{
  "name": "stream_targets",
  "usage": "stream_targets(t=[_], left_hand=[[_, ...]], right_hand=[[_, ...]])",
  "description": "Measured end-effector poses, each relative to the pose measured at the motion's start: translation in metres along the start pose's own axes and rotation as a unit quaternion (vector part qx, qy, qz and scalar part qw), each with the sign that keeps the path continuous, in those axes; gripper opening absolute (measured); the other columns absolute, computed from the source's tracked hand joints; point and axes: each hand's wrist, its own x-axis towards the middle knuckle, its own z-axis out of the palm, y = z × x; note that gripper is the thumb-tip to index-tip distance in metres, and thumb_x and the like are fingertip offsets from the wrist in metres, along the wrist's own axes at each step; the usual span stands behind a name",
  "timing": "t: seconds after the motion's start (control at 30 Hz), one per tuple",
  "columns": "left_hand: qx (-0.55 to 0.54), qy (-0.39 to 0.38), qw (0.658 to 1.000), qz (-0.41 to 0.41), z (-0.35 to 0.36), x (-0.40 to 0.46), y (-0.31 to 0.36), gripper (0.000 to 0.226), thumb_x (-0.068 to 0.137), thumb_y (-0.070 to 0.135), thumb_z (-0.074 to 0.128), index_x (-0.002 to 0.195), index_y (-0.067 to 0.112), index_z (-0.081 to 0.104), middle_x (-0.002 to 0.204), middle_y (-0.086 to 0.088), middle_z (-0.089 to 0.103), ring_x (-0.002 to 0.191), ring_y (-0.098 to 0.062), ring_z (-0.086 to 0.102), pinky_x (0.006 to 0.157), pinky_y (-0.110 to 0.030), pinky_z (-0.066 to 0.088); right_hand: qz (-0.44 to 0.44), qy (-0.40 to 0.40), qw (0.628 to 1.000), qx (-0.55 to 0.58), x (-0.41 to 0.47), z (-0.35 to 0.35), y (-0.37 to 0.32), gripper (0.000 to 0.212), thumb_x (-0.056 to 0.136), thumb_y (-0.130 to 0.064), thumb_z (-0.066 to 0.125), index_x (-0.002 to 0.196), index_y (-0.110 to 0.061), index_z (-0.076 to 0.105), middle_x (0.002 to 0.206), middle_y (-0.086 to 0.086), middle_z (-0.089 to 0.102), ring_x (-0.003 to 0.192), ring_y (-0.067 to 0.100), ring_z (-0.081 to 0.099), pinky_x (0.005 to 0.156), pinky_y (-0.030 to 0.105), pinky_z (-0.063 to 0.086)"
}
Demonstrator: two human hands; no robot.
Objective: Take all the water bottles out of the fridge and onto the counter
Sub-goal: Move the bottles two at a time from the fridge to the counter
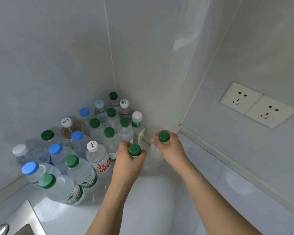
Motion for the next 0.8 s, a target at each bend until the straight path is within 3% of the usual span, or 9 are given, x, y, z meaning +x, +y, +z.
stream_targets(t=[0.13, 0.2, 0.33, 0.47, 0.57, 0.8], left_hand=[[-0.006, 0.022, 1.000, -0.002, 0.008, 0.019, -0.020, 0.029, 0.082, 0.030, 0.068, 0.103, 0.023, 0.050, 0.090, 0.004, 0.061, 0.075, -0.003, 0.056, 0.057, -0.018, 0.038], [-0.014, 0.041, 0.999, 0.014, 0.014, 0.025, -0.030, 0.038, 0.080, 0.035, 0.070, 0.113, 0.026, 0.052, 0.100, 0.011, 0.062, 0.087, -0.001, 0.058, 0.066, -0.015, 0.040], [0.017, 0.084, 0.994, 0.065, 0.028, 0.038, -0.053, 0.061, 0.075, 0.028, 0.075, 0.128, 0.024, 0.045, 0.118, 0.005, 0.056, 0.108, -0.013, 0.053, 0.090, -0.031, 0.047], [0.038, 0.084, 0.996, 0.020, 0.043, 0.038, -0.081, 0.067, 0.075, 0.027, 0.074, 0.129, 0.025, 0.036, 0.123, -0.003, 0.057, 0.107, -0.026, 0.057, 0.082, -0.035, 0.050], [0.038, 0.090, 0.995, 0.011, 0.051, 0.041, -0.094, 0.071, 0.079, 0.026, 0.074, 0.136, 0.024, 0.031, 0.130, -0.004, 0.054, 0.112, -0.028, 0.056, 0.082, -0.031, 0.046], [0.039, 0.115, 0.992, 0.038, 0.071, 0.061, -0.106, 0.069, 0.083, 0.024, 0.072, 0.139, 0.018, 0.032, 0.139, -0.009, 0.050, 0.116, -0.035, 0.054, 0.086, -0.042, 0.051]], right_hand=[[-0.018, 0.009, 1.000, 0.021, 0.031, 0.021, -0.001, 0.022, 0.081, -0.030, 0.074, 0.100, -0.023, 0.066, 0.105, -0.001, 0.061, 0.092, 0.004, 0.058, 0.083, 0.025, 0.046], [-0.027, 0.013, 0.999, 0.031, 0.041, 0.028, 0.001, 0.017, 0.081, -0.028, 0.075, 0.095, -0.024, 0.066, 0.100, -0.002, 0.063, 0.088, 0.003, 0.059, 0.081, 0.024, 0.047], [-0.040, 0.008, 0.998, 0.044, 0.052, 0.039, 0.002, 0.012, 0.082, -0.024, 0.074, 0.089, -0.021, 0.064, 0.091, -0.002, 0.065, 0.085, 0.010, 0.061, 0.080, 0.026, 0.048], [-0.043, -0.005, 0.998, 0.042, 0.064, 0.044, -0.001, 0.015, 0.084, -0.025, 0.071, 0.090, -0.015, 0.062, 0.083, -0.008, 0.065, 0.081, 0.009, 0.060, 0.077, 0.024, 0.047], [-0.036, -0.008, 0.999, 0.035, 0.070, 0.046, 0.000, 0.010, 0.084, -0.030, 0.070, 0.087, -0.028, 0.061, 0.084, -0.014, 0.065, 0.081, 0.002, 0.061, 0.074, 0.019, 0.047], [-0.004, -0.043, 0.994, 0.103, 0.067, 0.046, 0.018, 0.037, 0.080, -0.041, 0.074, 0.110, -0.023, 0.062, 0.111, -0.011, 0.067, 0.110, 0.005, 0.059, 0.101, 0.035, 0.046]])
